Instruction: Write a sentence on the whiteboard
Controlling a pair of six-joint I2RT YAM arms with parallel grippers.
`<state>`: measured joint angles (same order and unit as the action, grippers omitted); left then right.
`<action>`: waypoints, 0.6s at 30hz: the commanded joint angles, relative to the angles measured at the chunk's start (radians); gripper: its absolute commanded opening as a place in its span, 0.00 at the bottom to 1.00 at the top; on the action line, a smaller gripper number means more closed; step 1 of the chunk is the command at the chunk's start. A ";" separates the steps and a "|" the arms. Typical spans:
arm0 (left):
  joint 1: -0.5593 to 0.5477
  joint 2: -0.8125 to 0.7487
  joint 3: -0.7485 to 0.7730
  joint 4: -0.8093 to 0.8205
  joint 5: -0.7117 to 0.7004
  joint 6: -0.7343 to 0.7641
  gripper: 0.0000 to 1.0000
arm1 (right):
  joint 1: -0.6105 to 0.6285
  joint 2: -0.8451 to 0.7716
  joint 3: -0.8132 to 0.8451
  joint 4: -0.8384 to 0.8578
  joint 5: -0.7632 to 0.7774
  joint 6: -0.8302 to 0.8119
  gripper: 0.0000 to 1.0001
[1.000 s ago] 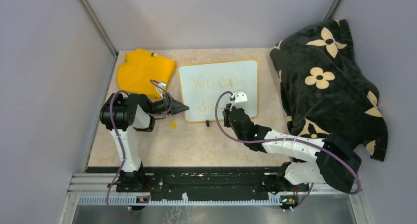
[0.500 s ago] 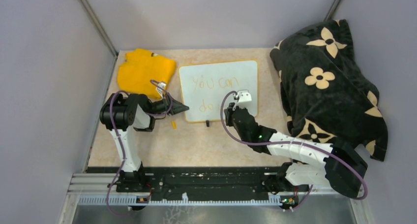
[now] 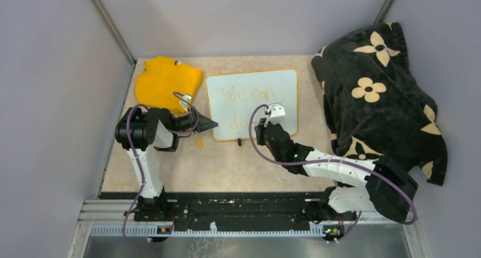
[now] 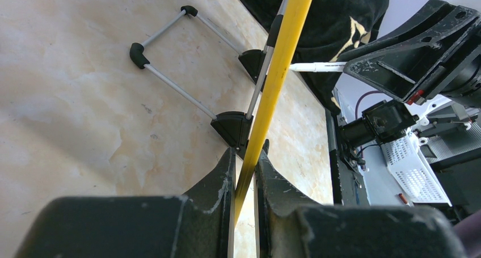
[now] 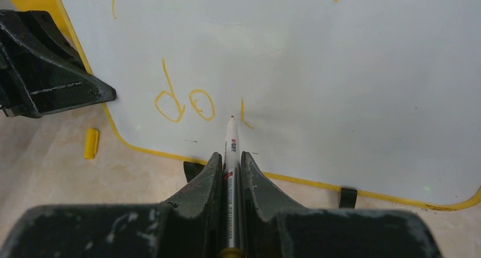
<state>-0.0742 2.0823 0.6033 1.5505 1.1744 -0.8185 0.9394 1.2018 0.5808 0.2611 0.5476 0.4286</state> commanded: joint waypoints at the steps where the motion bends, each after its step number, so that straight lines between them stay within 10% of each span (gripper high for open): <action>1: -0.002 0.040 0.006 0.149 -0.038 -0.011 0.00 | -0.002 0.020 0.069 0.053 0.005 0.009 0.00; 18: -0.002 0.041 0.006 0.149 -0.037 -0.011 0.00 | -0.020 0.053 0.056 0.041 0.043 0.039 0.00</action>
<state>-0.0742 2.0850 0.6041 1.5509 1.1751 -0.8188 0.9295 1.2419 0.5976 0.2687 0.5632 0.4465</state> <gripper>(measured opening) 0.185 0.111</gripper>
